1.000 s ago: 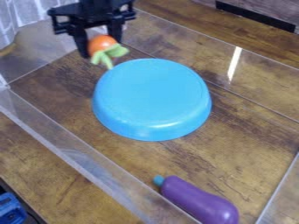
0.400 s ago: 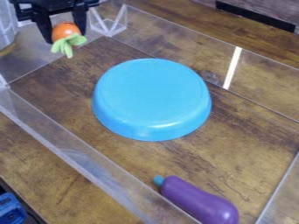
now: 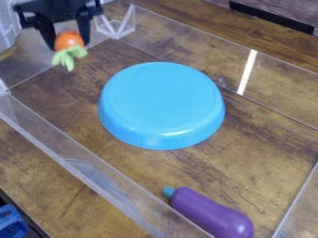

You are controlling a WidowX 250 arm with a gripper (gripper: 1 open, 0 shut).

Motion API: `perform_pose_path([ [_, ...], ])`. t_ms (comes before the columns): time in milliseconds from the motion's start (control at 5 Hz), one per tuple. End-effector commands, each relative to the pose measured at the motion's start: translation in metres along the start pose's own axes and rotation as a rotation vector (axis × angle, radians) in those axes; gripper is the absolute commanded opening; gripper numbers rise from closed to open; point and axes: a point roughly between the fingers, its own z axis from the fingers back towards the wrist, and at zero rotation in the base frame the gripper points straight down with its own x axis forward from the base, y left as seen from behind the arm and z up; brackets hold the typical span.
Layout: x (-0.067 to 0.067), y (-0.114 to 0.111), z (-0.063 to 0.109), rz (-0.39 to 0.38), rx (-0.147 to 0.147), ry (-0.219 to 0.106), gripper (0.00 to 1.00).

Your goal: Move the carrot to the left side

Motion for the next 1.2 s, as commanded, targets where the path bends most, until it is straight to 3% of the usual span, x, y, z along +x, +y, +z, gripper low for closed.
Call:
perform_pose_path([
  [0, -0.009, 0.009, -0.004, -0.025, 0.026, 0.073, 0.0],
  [200, -0.001, 0.012, -0.021, -0.039, 0.025, 0.085, 0.0],
  [400, 0.006, 0.018, -0.02, -0.039, 0.033, 0.089, 0.0],
  [1000, 0.007, 0.034, 0.009, -0.103, 0.05, 0.108, 0.0],
])
